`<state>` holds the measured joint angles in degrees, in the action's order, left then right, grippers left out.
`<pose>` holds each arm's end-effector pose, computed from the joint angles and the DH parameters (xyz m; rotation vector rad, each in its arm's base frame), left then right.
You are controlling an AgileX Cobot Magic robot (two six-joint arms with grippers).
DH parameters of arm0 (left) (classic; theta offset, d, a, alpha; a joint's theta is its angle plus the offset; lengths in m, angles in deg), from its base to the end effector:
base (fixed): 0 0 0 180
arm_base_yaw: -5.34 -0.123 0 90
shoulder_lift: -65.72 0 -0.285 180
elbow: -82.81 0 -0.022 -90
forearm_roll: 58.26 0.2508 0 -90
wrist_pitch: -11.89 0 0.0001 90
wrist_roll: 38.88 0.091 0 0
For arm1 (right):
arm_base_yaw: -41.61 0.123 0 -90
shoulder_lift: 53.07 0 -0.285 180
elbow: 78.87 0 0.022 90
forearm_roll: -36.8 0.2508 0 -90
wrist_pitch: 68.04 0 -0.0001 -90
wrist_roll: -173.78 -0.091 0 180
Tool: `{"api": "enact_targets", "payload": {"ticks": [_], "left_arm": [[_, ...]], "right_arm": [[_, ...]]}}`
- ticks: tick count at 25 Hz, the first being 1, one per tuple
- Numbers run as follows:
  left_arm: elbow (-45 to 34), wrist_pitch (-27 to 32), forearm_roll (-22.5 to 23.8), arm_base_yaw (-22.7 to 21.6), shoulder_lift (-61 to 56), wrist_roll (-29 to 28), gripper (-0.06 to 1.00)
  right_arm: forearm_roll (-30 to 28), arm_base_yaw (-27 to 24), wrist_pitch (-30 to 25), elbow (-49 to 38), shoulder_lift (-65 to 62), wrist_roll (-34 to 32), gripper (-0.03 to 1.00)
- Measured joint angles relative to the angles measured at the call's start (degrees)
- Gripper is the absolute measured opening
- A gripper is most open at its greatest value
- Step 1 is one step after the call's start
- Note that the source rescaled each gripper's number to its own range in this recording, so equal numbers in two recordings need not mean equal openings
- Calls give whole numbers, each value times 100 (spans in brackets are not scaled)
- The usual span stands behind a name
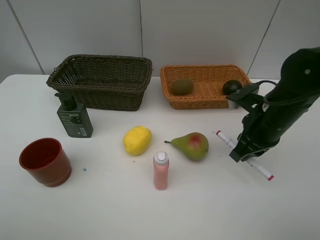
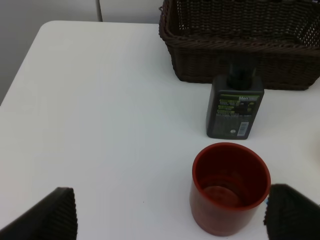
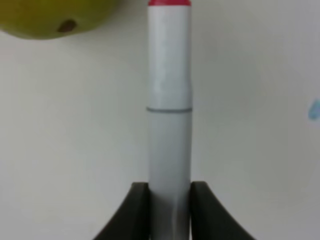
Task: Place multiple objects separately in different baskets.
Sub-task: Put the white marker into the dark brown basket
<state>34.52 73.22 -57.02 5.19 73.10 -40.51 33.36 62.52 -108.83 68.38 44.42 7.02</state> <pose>-0.0069 0.0017 0.2778 -0.0330 2.0416 0.0097 0.2413 0.0884 0.1705 -0.9359 2.8316 -0.0480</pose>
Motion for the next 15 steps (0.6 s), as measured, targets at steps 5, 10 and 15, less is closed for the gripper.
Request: {"api": "enact_targets", "payload": {"ticks": [5,10,15], "left_arm": [[0,0,0,0,0,0,97],[0,0,0,0,0,0,97],[0,0,0,0,0,0,97]], "right_arm": [[-80,0,-154,7,-638,-143,0],[-116,0,-600,535,-908,-154,0],[-110,0,-731,1413,-908,-154,0]]}}
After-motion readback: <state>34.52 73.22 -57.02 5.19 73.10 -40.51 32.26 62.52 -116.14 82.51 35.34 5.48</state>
